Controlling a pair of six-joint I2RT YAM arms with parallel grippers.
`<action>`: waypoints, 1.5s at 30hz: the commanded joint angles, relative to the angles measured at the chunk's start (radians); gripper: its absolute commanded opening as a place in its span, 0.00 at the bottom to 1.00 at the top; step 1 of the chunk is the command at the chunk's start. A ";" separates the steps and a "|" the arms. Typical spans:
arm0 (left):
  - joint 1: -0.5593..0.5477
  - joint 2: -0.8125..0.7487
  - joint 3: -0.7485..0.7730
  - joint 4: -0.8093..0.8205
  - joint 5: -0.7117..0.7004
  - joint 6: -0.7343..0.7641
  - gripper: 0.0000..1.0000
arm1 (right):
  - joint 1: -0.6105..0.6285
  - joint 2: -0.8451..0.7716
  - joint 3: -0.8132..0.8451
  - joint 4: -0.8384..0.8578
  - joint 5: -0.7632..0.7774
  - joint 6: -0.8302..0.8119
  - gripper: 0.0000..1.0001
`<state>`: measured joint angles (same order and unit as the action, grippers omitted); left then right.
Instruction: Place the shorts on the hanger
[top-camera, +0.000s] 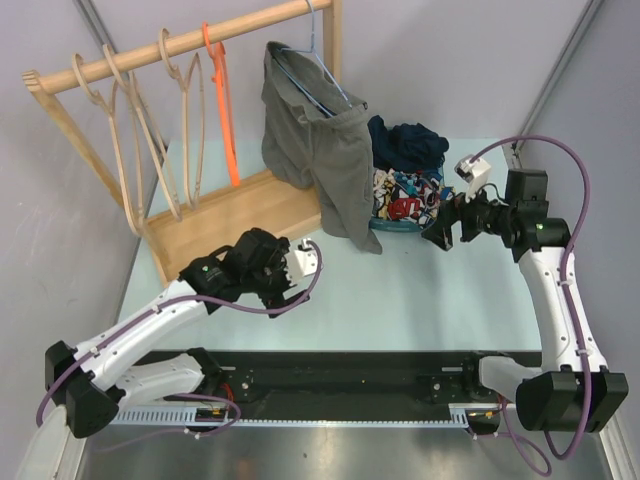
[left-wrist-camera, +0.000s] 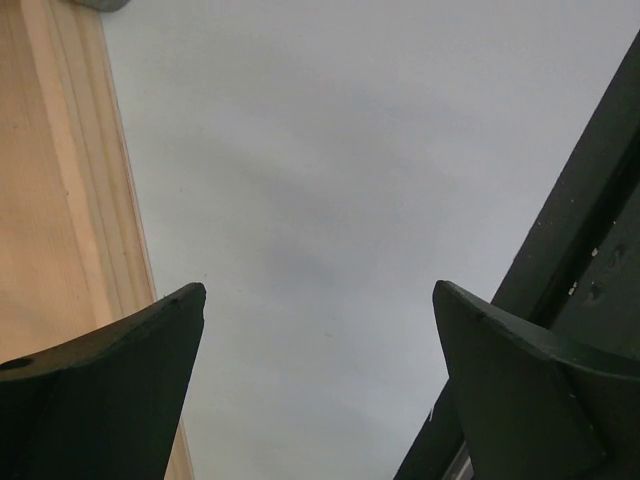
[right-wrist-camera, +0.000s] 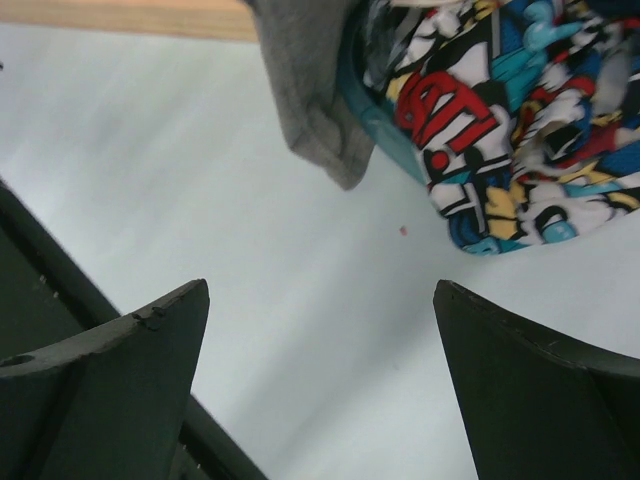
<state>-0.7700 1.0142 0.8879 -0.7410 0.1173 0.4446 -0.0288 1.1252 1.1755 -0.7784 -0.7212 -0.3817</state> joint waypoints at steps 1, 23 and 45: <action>-0.012 0.020 0.088 0.100 -0.015 -0.020 1.00 | 0.004 -0.007 0.006 0.210 0.071 0.099 1.00; -0.012 0.004 0.125 0.287 0.010 -0.044 1.00 | 0.138 0.639 0.252 1.107 0.496 0.374 1.00; -0.012 0.032 0.086 0.270 -0.027 -0.032 1.00 | 0.225 1.228 0.779 0.832 0.583 0.172 1.00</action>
<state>-0.7769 1.0576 0.9760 -0.4820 0.1032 0.4038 0.1772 2.3249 1.9091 0.0811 -0.1799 -0.1436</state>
